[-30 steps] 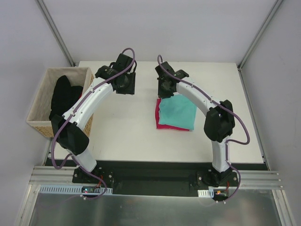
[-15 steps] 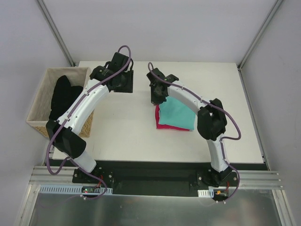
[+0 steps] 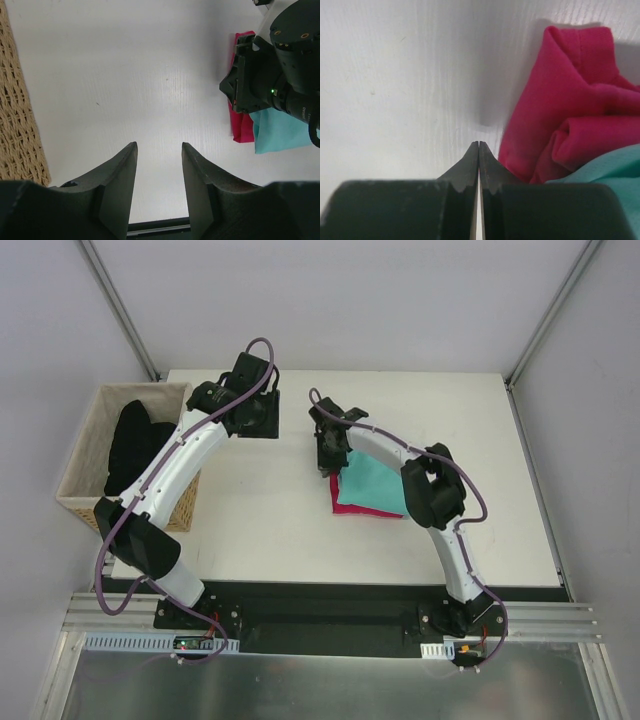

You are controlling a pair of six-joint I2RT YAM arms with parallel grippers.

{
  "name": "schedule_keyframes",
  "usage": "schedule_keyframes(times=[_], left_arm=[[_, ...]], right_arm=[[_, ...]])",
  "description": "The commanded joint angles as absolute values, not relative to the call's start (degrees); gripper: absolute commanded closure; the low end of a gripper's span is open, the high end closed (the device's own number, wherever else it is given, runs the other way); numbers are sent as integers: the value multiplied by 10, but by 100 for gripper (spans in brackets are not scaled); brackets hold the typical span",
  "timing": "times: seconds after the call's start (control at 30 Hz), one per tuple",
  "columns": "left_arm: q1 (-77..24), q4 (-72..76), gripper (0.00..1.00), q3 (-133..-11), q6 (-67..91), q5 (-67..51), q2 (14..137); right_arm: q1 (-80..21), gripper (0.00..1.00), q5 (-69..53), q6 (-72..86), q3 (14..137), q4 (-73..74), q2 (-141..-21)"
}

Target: Fold and stack the t-shirts

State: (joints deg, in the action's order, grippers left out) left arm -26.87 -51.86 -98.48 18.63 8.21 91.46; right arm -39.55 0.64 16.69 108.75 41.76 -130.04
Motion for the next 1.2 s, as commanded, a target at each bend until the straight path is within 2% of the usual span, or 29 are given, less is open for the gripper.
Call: schedule_keyframes(times=[0.0,0.4,1.17], left_arm=[[-263,-530,59,-980,183,103,889],[-262,-530,59,-974,185,101,893],[-261,-530,60,-975,187,97,895]], right_arm=[[-381,99,-16,181,1093,402,-1290],[-356,99,-23,214,1031,381,-1267],[-329,99,120,280,967,437,-1215]])
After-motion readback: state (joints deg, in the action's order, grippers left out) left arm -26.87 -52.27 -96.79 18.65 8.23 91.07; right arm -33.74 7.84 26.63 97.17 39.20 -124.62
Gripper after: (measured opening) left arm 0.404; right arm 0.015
